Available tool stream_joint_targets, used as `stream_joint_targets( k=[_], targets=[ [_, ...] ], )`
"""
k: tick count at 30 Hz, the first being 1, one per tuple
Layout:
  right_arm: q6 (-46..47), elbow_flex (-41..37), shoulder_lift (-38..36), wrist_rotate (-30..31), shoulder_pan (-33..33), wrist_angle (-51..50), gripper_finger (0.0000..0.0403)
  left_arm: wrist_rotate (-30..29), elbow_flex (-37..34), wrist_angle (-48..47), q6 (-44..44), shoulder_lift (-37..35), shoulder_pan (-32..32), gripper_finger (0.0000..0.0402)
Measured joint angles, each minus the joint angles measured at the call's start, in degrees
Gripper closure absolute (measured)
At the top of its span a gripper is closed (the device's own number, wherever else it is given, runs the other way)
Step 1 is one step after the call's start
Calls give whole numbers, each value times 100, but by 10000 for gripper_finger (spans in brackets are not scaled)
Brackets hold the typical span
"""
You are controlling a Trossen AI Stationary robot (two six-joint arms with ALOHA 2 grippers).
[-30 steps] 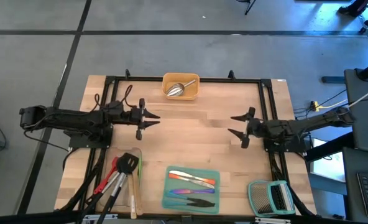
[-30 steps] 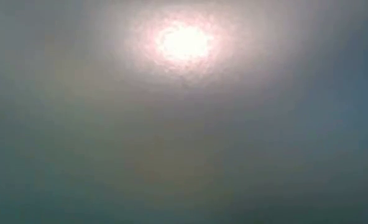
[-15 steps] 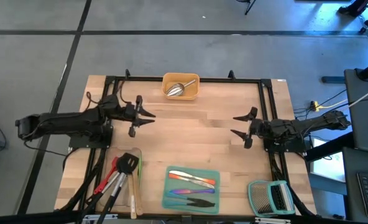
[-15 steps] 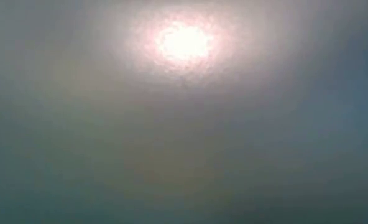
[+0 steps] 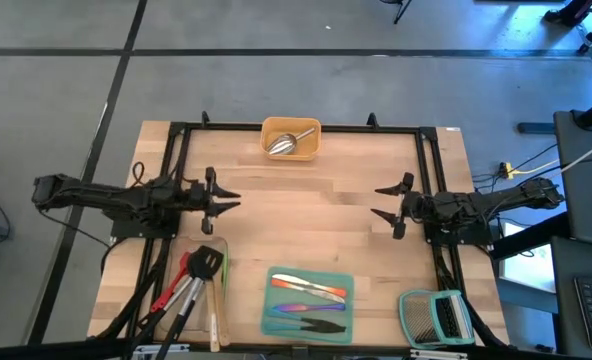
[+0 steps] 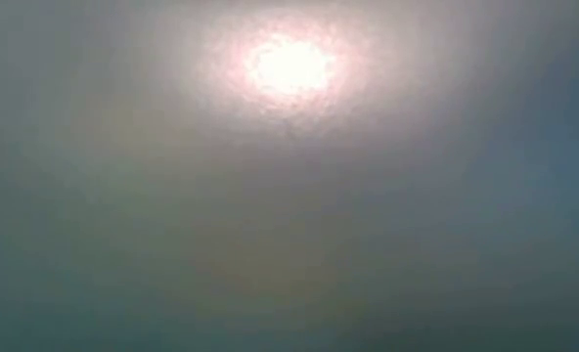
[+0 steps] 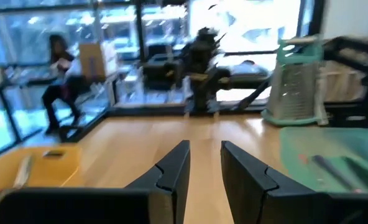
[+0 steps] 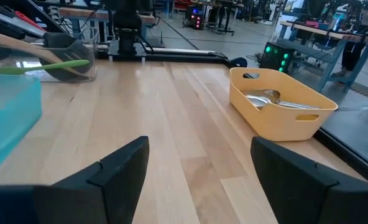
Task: Pick & Place Kitchen Items
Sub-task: Return to Home Position
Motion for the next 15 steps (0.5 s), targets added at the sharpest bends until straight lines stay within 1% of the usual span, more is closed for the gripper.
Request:
stream_joint_targets(
  k=[4, 10, 13, 15],
  targets=[
    [0, 2, 0, 0, 0, 2, 117, -158, 0, 15, 89, -221, -430, 315],
    [0, 2, 0, 0, 0, 11, 117, -634, 0, -53, 267, -574, -1062, 316],
    [0, 2, 0, 1, 0, 11, 117, -644, 0, -201, 434, -809, -1297, 316],
    [0, 2, 0, 2, 0, 13, 117, -536, 0, -406, 407, -1009, -1420, 315]
  ],
)
